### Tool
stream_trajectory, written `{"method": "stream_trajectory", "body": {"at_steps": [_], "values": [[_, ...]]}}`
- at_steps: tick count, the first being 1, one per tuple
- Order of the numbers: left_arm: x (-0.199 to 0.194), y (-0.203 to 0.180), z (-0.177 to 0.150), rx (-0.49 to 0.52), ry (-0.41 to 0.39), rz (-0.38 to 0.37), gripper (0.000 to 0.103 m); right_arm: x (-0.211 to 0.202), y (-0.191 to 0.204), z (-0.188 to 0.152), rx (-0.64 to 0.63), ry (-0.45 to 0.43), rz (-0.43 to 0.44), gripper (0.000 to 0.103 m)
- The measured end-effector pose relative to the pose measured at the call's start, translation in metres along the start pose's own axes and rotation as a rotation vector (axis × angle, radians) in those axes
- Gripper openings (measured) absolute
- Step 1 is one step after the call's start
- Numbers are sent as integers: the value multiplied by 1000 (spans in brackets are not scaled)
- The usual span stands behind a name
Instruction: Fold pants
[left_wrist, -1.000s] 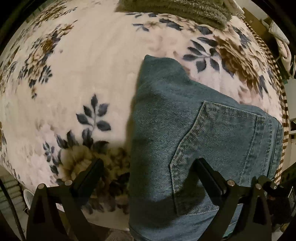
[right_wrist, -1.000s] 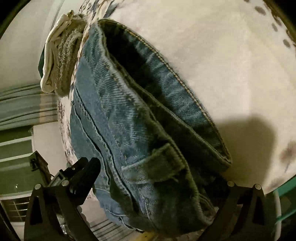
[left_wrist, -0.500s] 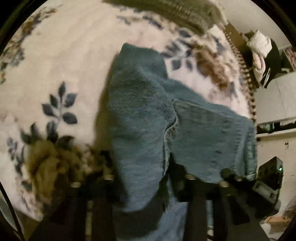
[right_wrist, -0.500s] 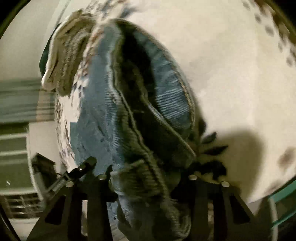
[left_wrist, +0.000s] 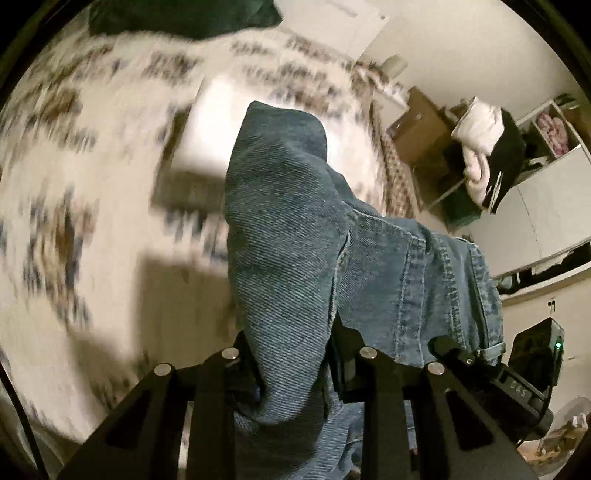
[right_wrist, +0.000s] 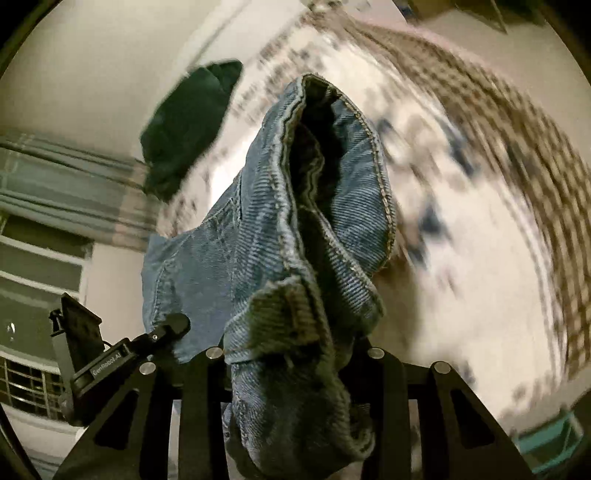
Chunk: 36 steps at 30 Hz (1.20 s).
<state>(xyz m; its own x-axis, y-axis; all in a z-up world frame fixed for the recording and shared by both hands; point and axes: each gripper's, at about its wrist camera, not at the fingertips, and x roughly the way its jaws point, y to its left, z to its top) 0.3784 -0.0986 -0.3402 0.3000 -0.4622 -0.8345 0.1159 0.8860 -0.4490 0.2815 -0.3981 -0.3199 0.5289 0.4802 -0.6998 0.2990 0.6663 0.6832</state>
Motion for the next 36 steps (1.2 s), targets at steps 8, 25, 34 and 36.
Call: {"method": "stream_trajectory", "body": {"at_steps": [8, 25, 34, 36], "values": [[51, 29, 178, 39, -32, 2, 26, 101, 79, 166, -24, -80, 33, 39], [63, 41, 153, 185, -18, 498, 97, 160, 126, 163, -305, -61, -680, 101], [-73, -32, 116, 182, -185, 514, 97, 20, 217, 109, -389, -151, -661, 101], [-109, -49, 102, 179, -230, 524, 97, -17, 241, 94, -418, -185, -647, 101]]}}
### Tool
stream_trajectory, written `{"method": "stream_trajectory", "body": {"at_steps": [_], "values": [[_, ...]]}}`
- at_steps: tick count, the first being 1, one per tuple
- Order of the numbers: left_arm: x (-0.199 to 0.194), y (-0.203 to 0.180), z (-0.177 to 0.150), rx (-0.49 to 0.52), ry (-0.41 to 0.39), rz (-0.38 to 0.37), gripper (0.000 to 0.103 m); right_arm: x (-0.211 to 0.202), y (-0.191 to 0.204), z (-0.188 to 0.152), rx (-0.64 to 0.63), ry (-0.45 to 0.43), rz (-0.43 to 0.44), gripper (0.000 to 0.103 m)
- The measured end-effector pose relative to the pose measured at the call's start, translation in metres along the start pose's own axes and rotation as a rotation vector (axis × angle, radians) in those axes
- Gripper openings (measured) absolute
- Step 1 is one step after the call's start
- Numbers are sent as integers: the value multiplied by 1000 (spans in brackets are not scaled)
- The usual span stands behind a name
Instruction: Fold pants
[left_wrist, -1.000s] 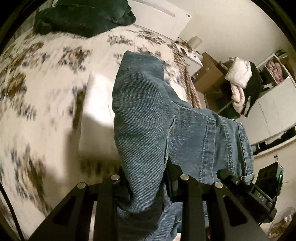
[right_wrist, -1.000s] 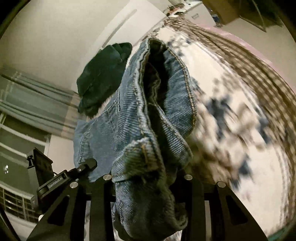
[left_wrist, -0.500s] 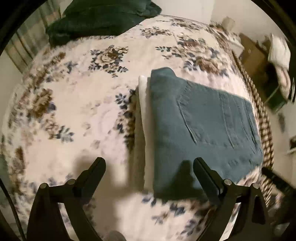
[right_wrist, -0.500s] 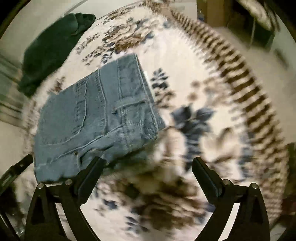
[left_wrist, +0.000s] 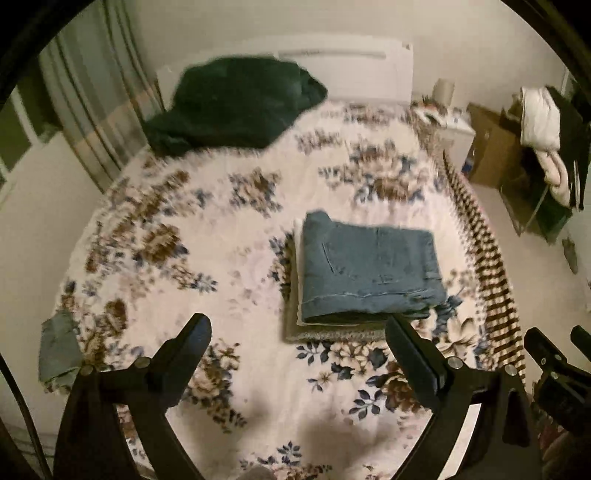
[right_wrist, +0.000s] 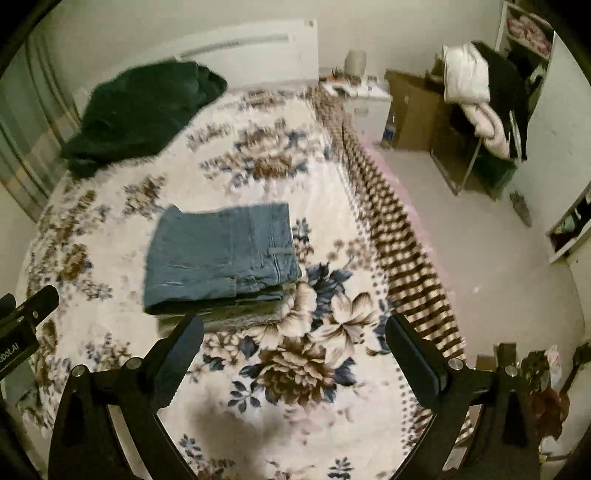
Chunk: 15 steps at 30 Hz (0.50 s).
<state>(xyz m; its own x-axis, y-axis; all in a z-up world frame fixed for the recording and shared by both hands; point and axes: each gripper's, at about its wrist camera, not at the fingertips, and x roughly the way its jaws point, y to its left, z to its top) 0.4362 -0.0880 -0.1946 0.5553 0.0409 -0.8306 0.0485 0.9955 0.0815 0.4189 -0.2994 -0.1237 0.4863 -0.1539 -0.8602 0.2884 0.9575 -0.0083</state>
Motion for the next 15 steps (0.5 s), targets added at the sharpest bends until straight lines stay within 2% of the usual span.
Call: {"method": "stream_trajectory", "body": {"at_steps": [5, 8, 11, 15], "values": [[-86, 0, -19, -20, -72, 2, 97, -112, -3, -11, -56, -111, 32, 101], [-134, -3, -33, -27, -114, 16, 97, -166, -10, -23, -78, -157, 62, 101], [-175, -6, -46, -41, -133, 17, 97, -211, -20, -37, -75, -192, 84, 101], [-210, -6, -63, -56, -146, -6, 97, -265, -31, -57, -104, -235, 85, 101]]}}
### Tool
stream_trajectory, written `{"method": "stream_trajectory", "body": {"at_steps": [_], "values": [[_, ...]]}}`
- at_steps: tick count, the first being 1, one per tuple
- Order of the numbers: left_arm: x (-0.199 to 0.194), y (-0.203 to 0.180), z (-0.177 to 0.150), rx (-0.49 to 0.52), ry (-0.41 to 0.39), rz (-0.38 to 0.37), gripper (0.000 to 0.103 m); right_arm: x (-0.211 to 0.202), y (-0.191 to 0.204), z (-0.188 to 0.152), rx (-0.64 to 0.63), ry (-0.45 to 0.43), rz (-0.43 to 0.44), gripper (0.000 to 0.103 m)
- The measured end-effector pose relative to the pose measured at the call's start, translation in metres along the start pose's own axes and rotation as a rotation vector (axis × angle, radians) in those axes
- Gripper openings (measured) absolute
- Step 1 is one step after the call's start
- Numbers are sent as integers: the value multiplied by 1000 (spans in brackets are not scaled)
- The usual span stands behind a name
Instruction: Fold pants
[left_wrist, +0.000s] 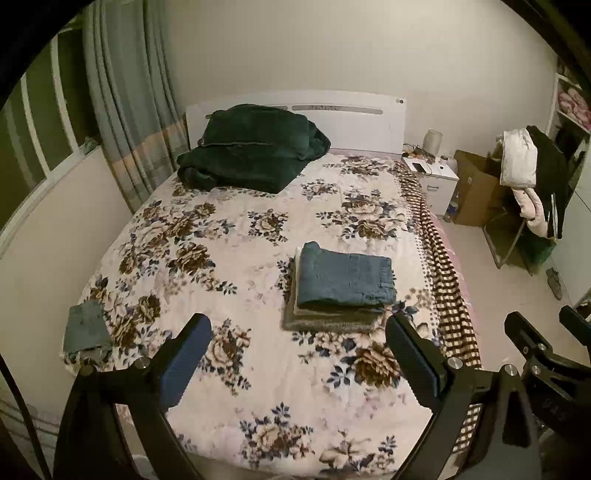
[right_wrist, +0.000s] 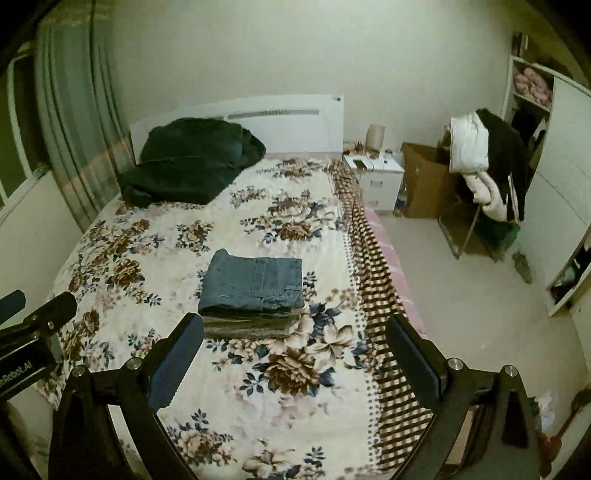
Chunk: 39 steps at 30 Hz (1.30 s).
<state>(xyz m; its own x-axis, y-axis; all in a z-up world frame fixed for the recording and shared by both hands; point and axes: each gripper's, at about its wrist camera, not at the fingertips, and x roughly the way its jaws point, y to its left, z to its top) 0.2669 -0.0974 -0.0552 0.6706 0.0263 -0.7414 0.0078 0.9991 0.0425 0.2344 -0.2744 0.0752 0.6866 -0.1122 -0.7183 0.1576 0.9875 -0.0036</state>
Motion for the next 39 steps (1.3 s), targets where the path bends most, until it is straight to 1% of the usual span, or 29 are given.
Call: {"method": "stream_trajectory", "body": {"at_steps": [5, 7, 11, 14, 15, 18, 20, 29, 33, 39], "values": [[-31, 1, -12, 9, -21, 1, 97, -51, -3, -11, 4, 8, 23, 101], [-41, 3, -16, 11, -24, -15, 97, -65, -4, -14, 8, -6, 13, 101], [-55, 3, -23, 31, -41, -23, 97, -94, -3, -17, 8, -30, -2, 101], [-59, 5, -26, 37, -39, -40, 103, -110, 0, -18, -3, -43, -11, 101], [-60, 6, -27, 31, -42, -42, 103, -114, 2, -18, -3, -47, -7, 102], [-63, 10, -26, 26, -53, -40, 103, -120, 8, -16, -21, -51, -25, 103], [-66, 11, -25, 24, -62, -38, 103, -124, 8, -16, -14, -57, -20, 103], [-73, 18, -23, 21, -85, -28, 103, -121, 7, -11, 6, -56, -27, 103], [-73, 18, -24, 27, -75, -27, 103, -117, 7, -13, 12, -45, -12, 103], [-73, 16, -27, 35, -60, -22, 103, -115, 7, -18, 13, -36, -14, 103]]}}
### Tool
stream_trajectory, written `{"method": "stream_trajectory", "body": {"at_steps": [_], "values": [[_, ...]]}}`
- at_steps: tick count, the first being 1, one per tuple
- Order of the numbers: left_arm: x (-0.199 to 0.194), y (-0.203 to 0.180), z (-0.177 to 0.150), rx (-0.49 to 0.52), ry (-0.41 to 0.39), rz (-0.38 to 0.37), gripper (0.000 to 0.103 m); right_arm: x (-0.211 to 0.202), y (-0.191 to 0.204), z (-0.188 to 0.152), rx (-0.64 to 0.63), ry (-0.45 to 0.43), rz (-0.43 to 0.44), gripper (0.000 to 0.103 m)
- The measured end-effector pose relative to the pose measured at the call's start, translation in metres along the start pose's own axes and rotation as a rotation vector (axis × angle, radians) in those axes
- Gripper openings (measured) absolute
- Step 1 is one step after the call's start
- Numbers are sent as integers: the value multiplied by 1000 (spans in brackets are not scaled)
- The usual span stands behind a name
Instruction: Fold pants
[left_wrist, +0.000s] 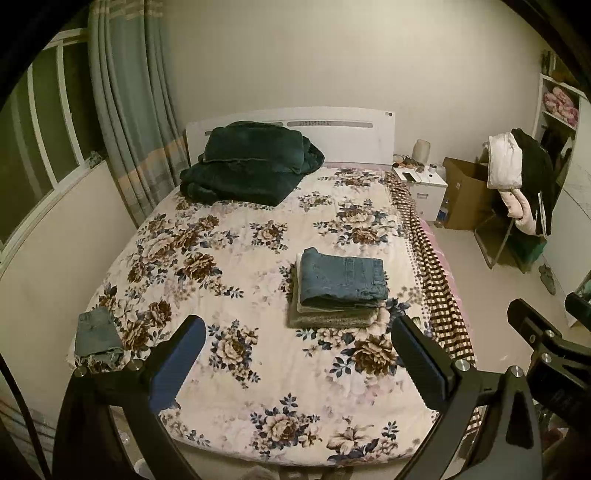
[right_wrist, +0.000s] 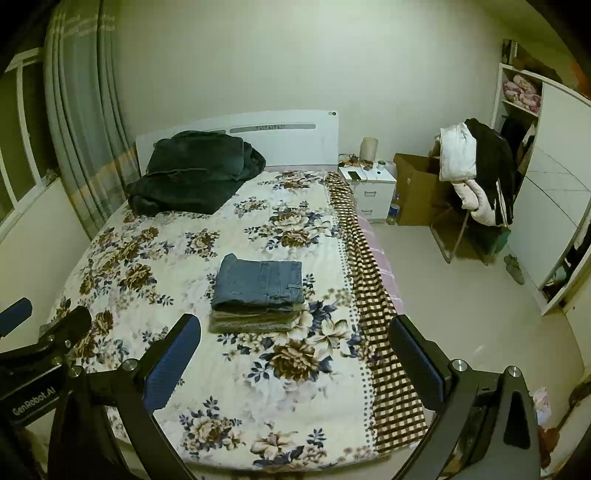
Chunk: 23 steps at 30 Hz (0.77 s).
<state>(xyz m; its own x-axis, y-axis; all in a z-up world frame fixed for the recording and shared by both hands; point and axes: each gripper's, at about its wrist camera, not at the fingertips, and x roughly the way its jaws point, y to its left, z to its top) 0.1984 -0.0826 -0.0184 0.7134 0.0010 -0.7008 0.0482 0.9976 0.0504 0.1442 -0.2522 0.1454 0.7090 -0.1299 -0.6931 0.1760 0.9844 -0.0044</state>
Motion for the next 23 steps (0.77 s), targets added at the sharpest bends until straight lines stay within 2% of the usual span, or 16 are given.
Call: {"method": "stream_trajectory", "body": {"at_steps": [23], "values": [[-2, -6, 4, 1, -13, 12, 103, 4, -6, 2, -2, -8, -6, 103]]}}
